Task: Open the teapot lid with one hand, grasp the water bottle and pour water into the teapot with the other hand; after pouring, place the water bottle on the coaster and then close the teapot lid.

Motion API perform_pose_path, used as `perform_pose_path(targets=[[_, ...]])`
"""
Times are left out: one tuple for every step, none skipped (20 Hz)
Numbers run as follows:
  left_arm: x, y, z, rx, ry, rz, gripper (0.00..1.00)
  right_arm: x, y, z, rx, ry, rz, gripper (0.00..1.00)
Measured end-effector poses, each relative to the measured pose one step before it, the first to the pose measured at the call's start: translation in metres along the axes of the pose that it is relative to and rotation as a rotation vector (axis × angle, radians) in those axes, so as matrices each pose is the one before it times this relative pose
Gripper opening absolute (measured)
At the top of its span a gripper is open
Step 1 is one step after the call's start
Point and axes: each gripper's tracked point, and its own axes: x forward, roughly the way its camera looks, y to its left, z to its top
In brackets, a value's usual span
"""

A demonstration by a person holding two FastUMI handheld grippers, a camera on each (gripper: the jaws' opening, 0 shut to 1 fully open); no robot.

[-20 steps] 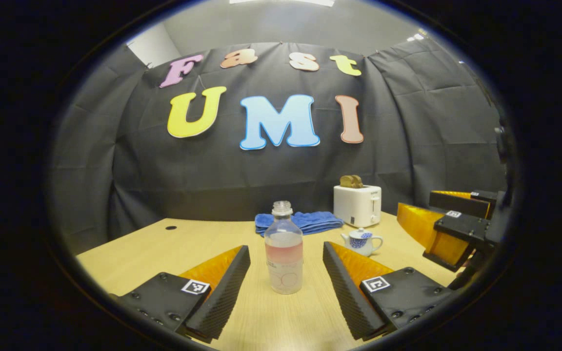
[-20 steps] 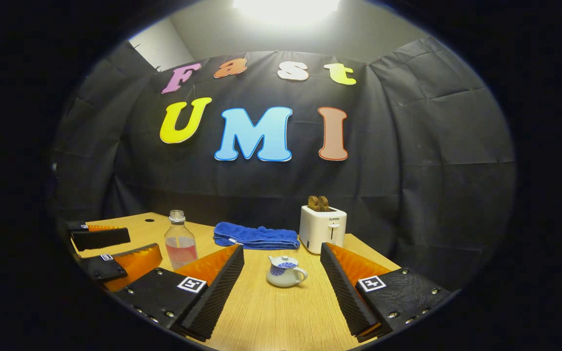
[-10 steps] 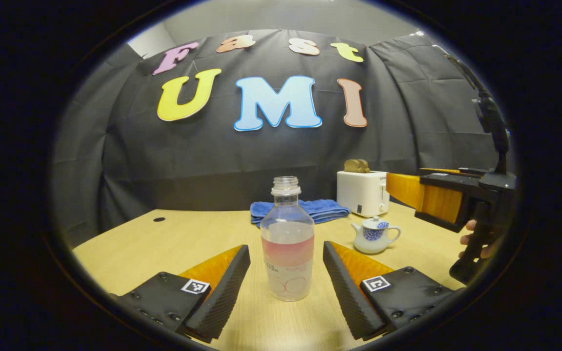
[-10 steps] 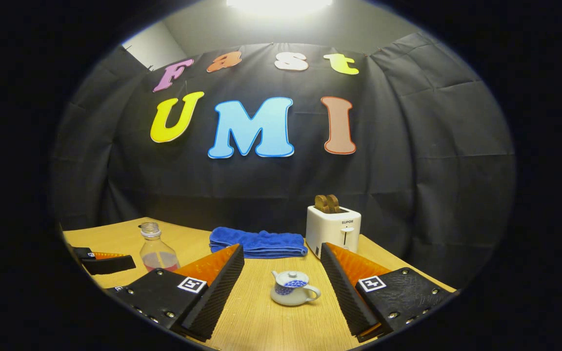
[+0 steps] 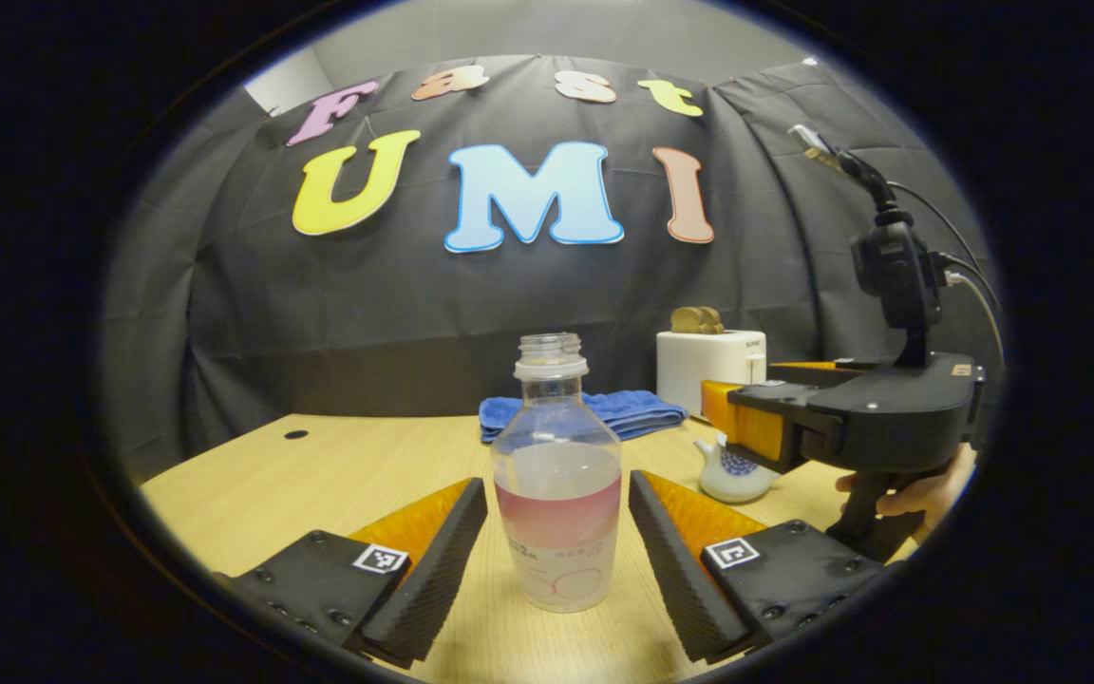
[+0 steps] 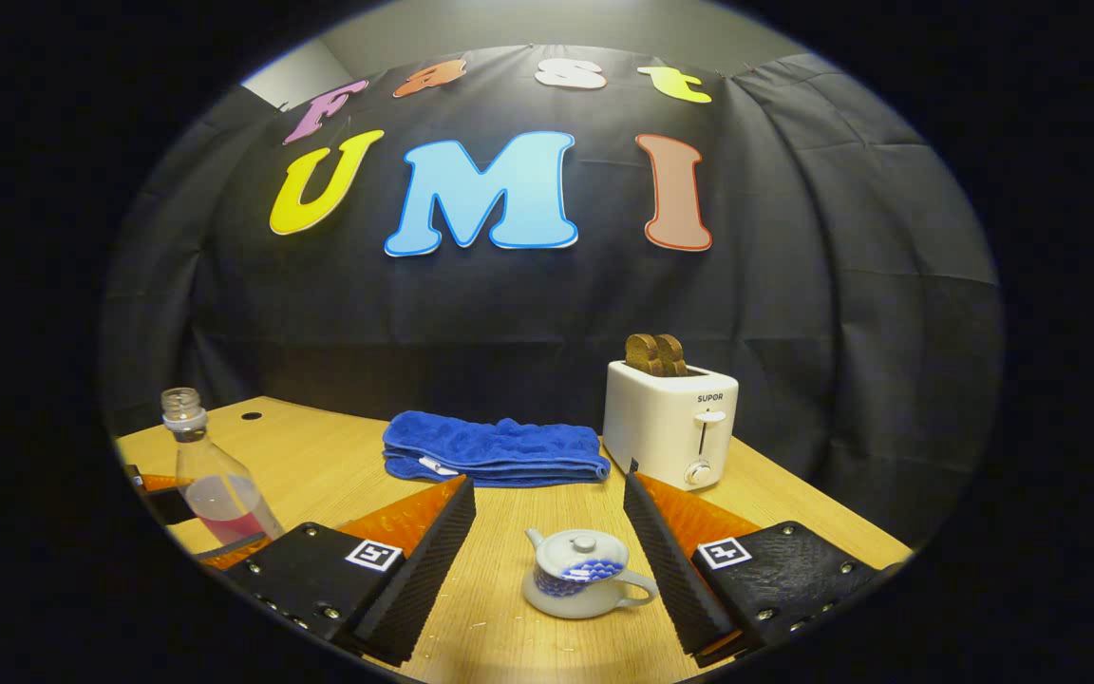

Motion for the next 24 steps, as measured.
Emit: perform_pose_path(targets=[[0.00176,-0.00018,-0.00121,0.00004,-0.00428,-0.00139,1.00,0.00603,-0.00124,-0.00349,0.01106,0.01087,-0.00504,0.98],[0.00199,0.00094,0.00096,0.00101,-0.00285,-0.00053,1.00,0.00587,-0.00025,-0.00416,0.00963,0.00747,0.00048,0.98],[0.00390,-0.00006,-0.00072,0.00308,-0.00295,-0.00179,1.00,0.00549,-0.00086,-0.00295,0.00121,0.00428,-0.00531,0.98],[0.00266,-0.00047,0.00038,0.00369,0.00004,-0.00250,1.00,0.00706,-0.00237,-0.00390,-0.00716,0.00879,-0.00495,0.97],[0.00336,-0.00082,-0.00097,0.00208,0.00086,-0.00524,1.00,0.00605,-0.00223,-0.00283,-0.00854,0.00941,-0.00918,0.97],[0.00216,-0.00138,-0.00165,0.00102,0.00758,-0.00644,1.00,0.00551,-0.00313,-0.00362,-0.00376,0.01135,-0.01236,0.97],[0.00359,-0.00079,-0.00186,0.00211,0.00426,-0.00612,1.00,0.00479,-0.00053,-0.00295,0.00330,0.01308,-0.00135,0.97],[0.00304,0.00047,-0.00019,0.00319,0.00472,-0.00061,1.00,0.00536,-0.00124,-0.00416,0.00869,0.01377,-0.00373,0.96],[0.00305,0.00168,-0.00212,0.00324,0.00347,-0.00010,1.00,0.00414,0.00004,-0.00439,0.00661,0.01382,0.00060,0.97],[0.00214,0.00053,0.00169,-0.00176,-0.00497,0.00249,1.00,0.00399,-0.00314,-0.00280,0.00026,0.00125,-0.01574,0.96],[0.00052,-0.00060,-0.00139,-0.00377,0.00368,-0.00454,1.00,0.00321,-0.00146,-0.00151,0.00116,0.00554,0.00064,0.88],[0.00056,-0.00070,-0.00141,-0.00205,0.00307,-0.00052,1.00,0.00121,0.00115,-0.00349,0.00552,0.01174,0.00684,0.86],[0.00023,-0.00121,-0.00199,-0.00108,0.00685,-0.00421,1.00,0.00074,0.00258,-0.00264,0.00451,0.00865,0.01199,0.86],[0.00048,-0.00160,-0.00261,-0.00143,0.00868,-0.00298,1.00,0.00054,0.00145,-0.00160,-0.00088,0.00417,0.00834,0.86],[0.00171,0.00001,-0.00362,0.00250,0.01160,-0.00094,1.00,-0.00007,-0.00038,0.00208,-0.00193,-0.00036,0.00188,0.86],[-0.00167,0.00040,0.00016,-0.00126,-0.00318,0.00255,0.96,-0.00030,-0.00038,-0.00012,-0.00278,0.00087,-0.00086,0.86],[-0.00009,-0.00073,0.00072,-0.00281,0.00170,-0.00541,0.91,0.00049,0.00030,0.00023,-0.00267,0.00313,0.00149,0.86],[-0.00012,0.00089,0.00108,-0.00078,0.00071,-0.00006,0.90,-0.00055,0.00116,-0.00011,0.00130,-0.00095,0.01247,0.86],[-0.00005,0.00093,-0.00072,-0.00129,0.00187,-0.00138,0.89,0.00060,-0.00032,0.00200,0.00385,-0.00135,-0.00114,0.85],[-0.00241,0.00040,0.00061,-0.00457,-0.00048,-0.00083,0.88,0.00044,0.00162,-0.00135,-0.00689,-0.00341,-0.00127,0.78],[-0.00081,0.00071,-0.00047,-0.00555,-0.00169,-0.00168,0.88,0.00016,0.00046,0.00068,-0.00788,-0.00128,-0.00075,0.73],[-0.00083,-0.00037,0.00145,-0.00699,-0.00153,-0.00528,0.87,-0.00038,-0.00077,-0.00026,-0.00717,-0.00071,-0.00081,0.73],[-0.00054,0.00030,0.00048,-0.00727,-0.00284,-0.00065,0.87,0.00119,0.00092,0.00135,-0.00157,-0.00040,0.00203,0.73],[-0.00116,-0.00016,0.00234,-0.00521,-0.00595,-0.00295,0.87,-0.00311,-0.00298,0.00335,-0.01204,0.00188,-0.01987,0.73]])
